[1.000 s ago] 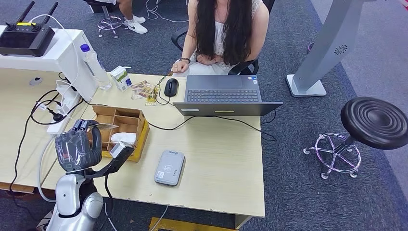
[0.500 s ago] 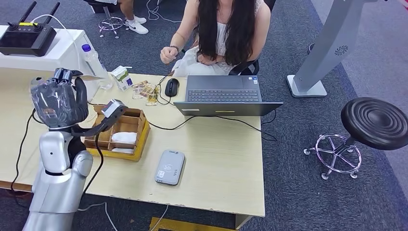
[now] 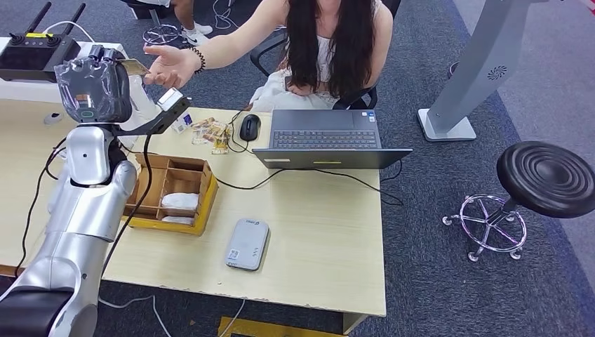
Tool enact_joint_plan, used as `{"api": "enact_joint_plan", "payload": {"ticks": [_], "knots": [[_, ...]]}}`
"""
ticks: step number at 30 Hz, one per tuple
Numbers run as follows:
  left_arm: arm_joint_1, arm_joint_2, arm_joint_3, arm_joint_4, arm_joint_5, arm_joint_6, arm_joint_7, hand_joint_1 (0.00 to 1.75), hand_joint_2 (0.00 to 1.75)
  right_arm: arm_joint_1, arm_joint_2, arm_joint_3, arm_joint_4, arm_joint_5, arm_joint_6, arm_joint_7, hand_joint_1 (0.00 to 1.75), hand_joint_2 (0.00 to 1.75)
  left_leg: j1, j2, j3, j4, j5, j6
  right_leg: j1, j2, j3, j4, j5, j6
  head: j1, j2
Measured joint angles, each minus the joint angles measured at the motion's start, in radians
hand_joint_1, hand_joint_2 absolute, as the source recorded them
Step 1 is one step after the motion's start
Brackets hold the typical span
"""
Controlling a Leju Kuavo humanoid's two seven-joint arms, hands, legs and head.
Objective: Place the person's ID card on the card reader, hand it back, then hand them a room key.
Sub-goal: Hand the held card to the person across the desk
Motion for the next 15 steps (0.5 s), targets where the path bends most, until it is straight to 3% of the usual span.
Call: {"api": "enact_joint_plan", "payload": {"ticks": [13,15], "knots": [[-0.047,-0.015,-0.009,0.122,-0.006,0.031,0.002,1.75,1.75,0.000,0.000,0.000,0.000,-0.014,0.007,0.000,0.00,1.75,0.000,0.000,0.000,0.000,0.000,0.000,0.000,0.000,0.000,0.000,0.000,0.000,0.000,0.000],[-0.047,-0.015,-0.010,0.129,-0.006,0.031,0.001,0.87,1.75,0.000,0.000,0.000,0.000,-0.016,0.007,0.000,0.00,1.75,0.000,0.000,0.000,0.000,0.000,0.000,0.000,0.000,0.000,0.000,0.000,0.000,0.000,0.000]]}}
